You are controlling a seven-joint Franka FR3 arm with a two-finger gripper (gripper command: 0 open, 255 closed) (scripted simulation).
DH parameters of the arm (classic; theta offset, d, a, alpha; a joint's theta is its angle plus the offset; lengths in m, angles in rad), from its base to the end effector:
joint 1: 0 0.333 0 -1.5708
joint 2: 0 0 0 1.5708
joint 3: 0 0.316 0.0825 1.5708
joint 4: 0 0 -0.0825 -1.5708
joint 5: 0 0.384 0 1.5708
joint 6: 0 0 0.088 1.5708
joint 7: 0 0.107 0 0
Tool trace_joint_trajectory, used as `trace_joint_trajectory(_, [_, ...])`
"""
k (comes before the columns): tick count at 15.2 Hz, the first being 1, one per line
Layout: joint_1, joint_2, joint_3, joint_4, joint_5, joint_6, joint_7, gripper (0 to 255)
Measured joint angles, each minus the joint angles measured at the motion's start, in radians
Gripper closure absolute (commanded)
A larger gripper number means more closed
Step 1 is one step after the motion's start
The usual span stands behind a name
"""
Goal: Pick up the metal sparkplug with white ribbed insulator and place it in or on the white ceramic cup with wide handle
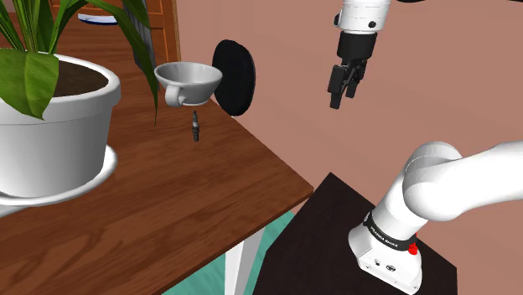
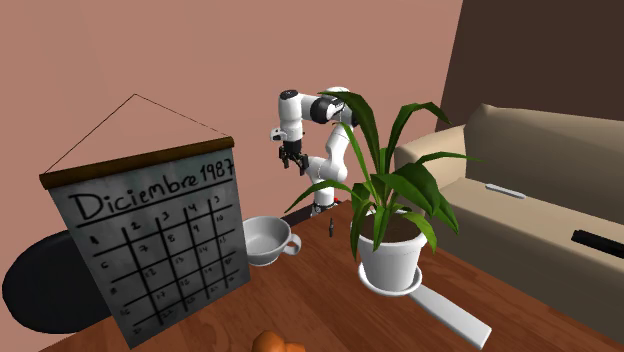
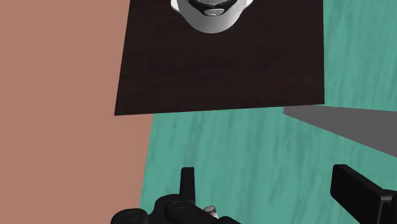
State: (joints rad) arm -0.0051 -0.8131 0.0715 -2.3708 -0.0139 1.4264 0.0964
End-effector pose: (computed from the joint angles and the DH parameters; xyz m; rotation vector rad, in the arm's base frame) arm 0.2828 0.0236 0.5794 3.0593 -0.0870 -0.1956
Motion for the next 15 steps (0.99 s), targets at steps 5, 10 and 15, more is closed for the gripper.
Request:
trace_joint_trajectory(5, [0.017, 0.046, 0.067, 0.021, 0.051, 0.058, 0.075, 0])
trace_joint_trajectory(10, [0.038, 0.11, 0.166, 0.041, 0.111, 0.16, 0.186, 0])
trace_joint_trajectory(15, [0.044, 0.218, 0.269, 0.115, 0.139, 0.254, 0.3, 0])
